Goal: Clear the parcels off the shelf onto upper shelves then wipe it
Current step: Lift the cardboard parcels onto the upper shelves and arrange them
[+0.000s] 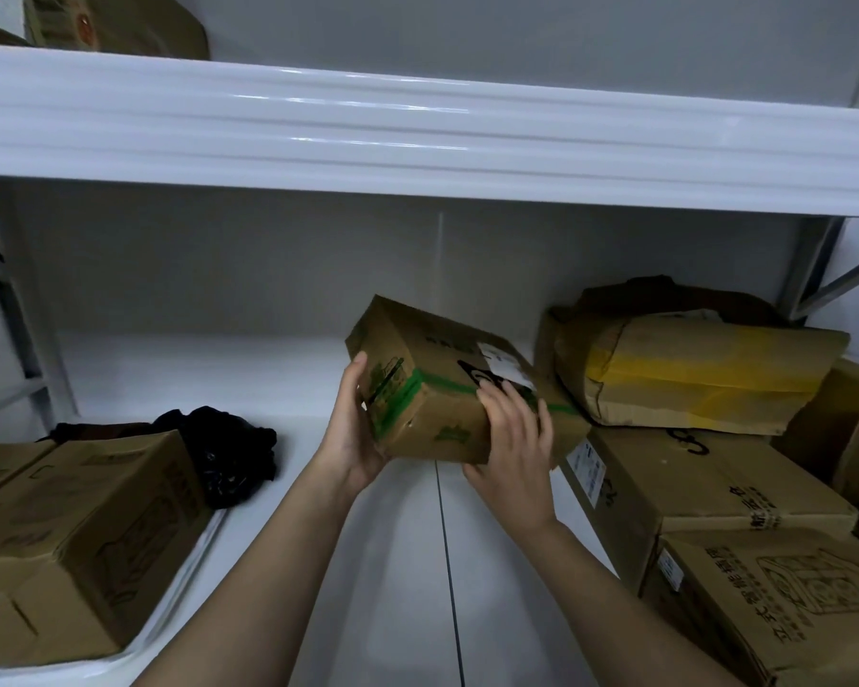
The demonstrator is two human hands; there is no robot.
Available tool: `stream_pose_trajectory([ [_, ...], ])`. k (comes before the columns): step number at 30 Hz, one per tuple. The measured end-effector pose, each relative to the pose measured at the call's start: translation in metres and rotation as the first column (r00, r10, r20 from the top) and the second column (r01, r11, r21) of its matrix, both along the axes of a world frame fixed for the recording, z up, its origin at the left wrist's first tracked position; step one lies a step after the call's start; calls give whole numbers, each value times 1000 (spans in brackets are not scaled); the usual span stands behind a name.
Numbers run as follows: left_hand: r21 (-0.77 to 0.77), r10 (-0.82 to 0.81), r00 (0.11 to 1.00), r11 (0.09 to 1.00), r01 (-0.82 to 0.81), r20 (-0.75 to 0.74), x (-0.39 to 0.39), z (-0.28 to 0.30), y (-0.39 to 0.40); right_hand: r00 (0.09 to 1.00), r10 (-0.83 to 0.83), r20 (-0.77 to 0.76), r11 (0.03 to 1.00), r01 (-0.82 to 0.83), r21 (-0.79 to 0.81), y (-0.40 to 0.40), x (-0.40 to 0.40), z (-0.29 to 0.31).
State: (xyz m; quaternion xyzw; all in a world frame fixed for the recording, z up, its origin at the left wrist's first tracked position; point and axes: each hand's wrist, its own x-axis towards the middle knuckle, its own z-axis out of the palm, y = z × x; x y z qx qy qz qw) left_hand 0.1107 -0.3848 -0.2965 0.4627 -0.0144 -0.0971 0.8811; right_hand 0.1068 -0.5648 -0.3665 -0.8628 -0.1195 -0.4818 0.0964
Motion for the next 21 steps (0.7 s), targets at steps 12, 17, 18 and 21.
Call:
stream_pose_trajectory([
  [12, 196, 59, 989, 980, -32, -133, 8, -39, 26, 995, 72, 72, 878, -29, -477, 0, 5, -16],
  [17, 123, 73, 988, 991, -56, -137, 9, -52, 40, 998, 40, -41, 937, -52, -345, -2, 0, -13],
  [18, 110, 64, 987, 993, -47, -149, 9, -55, 44, 998, 21, -57, 978, -32, -205, -3, 1, -9],
  [21, 70, 44, 982, 997, -32, -182, 9, -67, 57, 994, -16, -104, 965, 42, 259, -9, 2, 7],
])
